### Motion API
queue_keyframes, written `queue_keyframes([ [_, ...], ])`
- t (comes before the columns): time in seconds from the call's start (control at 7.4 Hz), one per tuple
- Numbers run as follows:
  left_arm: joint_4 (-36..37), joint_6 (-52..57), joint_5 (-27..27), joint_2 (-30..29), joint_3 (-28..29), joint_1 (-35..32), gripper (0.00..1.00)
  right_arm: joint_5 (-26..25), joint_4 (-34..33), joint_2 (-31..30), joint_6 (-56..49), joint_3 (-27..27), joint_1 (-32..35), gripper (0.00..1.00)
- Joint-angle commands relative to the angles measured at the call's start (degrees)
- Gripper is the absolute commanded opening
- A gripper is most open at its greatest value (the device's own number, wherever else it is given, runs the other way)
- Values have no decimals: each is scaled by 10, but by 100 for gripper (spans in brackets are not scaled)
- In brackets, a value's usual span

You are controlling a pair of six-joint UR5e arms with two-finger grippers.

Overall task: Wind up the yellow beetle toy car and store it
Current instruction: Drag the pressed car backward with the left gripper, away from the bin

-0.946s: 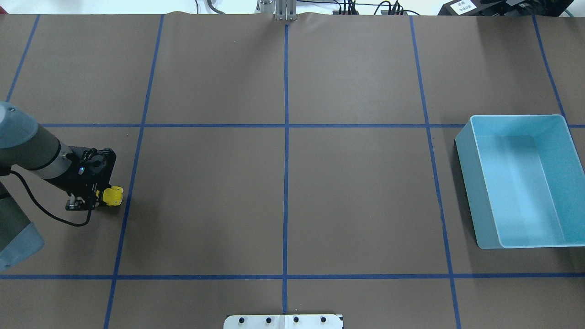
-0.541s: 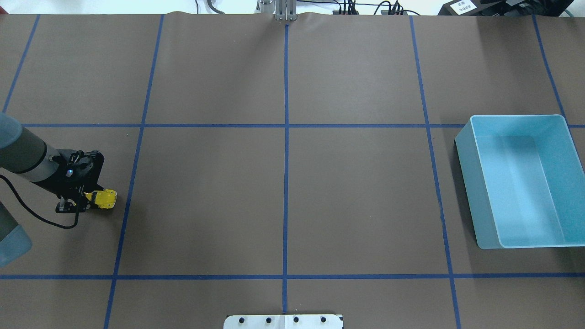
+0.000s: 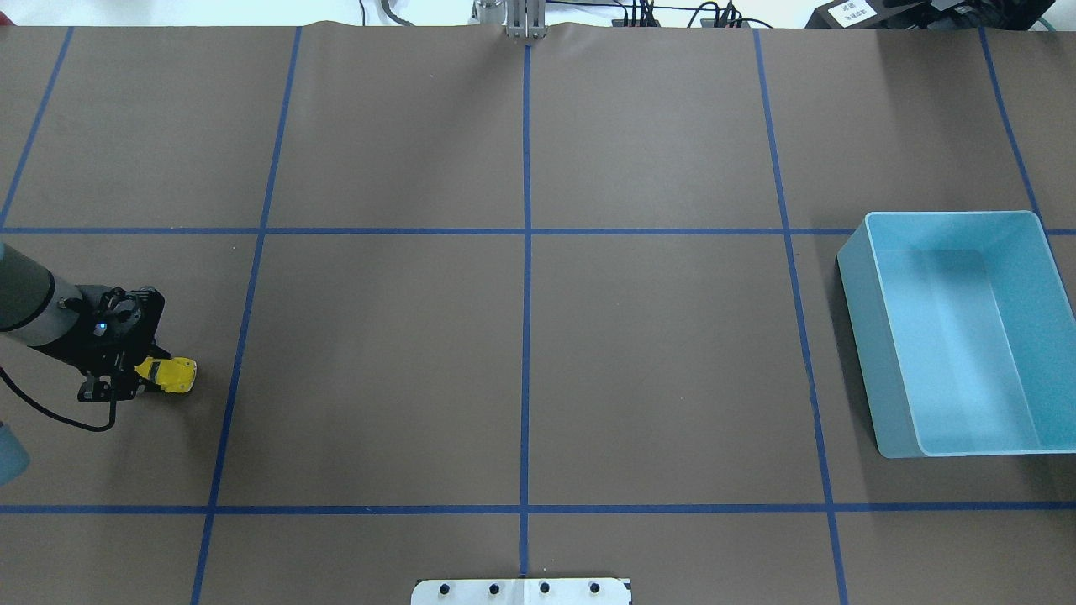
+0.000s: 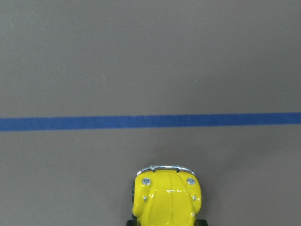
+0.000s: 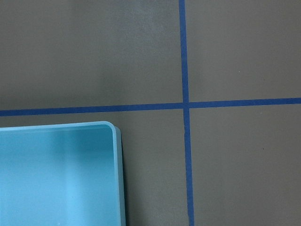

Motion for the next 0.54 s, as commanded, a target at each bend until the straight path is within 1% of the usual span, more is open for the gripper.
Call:
queue_keyframes([
  [0.0, -30, 10, -27, 10, 19, -15, 0, 0, 0, 1, 0, 0, 0, 100],
  [0.14, -30, 34, -31, 10, 28, -28, 0, 0, 0, 1, 0, 0, 0, 100],
  [0.41, -31, 42, -34, 14, 36, -37, 0, 0, 0, 1, 0, 1, 0, 100],
])
